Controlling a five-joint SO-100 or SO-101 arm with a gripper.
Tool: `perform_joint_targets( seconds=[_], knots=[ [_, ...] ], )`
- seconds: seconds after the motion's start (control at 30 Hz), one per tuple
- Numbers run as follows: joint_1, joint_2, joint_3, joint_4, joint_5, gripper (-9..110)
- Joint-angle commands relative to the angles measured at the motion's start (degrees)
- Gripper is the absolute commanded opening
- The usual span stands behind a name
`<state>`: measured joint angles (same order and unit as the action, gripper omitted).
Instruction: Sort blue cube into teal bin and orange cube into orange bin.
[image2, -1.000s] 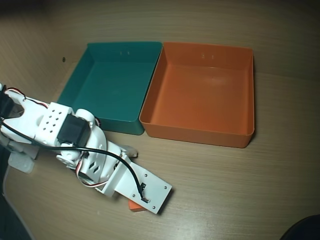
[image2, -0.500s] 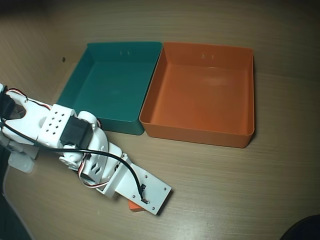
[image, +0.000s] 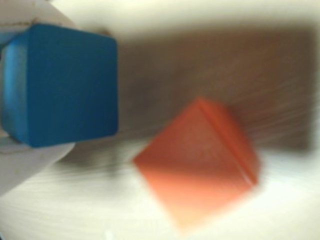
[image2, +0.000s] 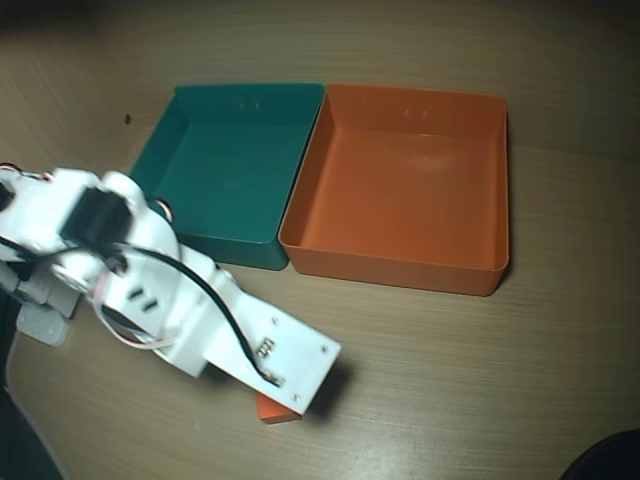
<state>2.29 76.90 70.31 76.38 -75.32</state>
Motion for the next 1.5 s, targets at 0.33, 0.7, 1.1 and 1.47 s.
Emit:
perform_joint_targets(
  seconds=[0.33,0.7,1.1,1.47],
  knots=[
    [-21.53,21.88,-2.81,0.35,-0.62,-6],
    [-39.73,18.81,-1.41,0.35,0.00,-6],
    [-42.45,2.29,-1.05,-0.62,-0.44,-5],
    [-43.59,-2.72,-1.14,-0.62,0.18,-3]
  ],
)
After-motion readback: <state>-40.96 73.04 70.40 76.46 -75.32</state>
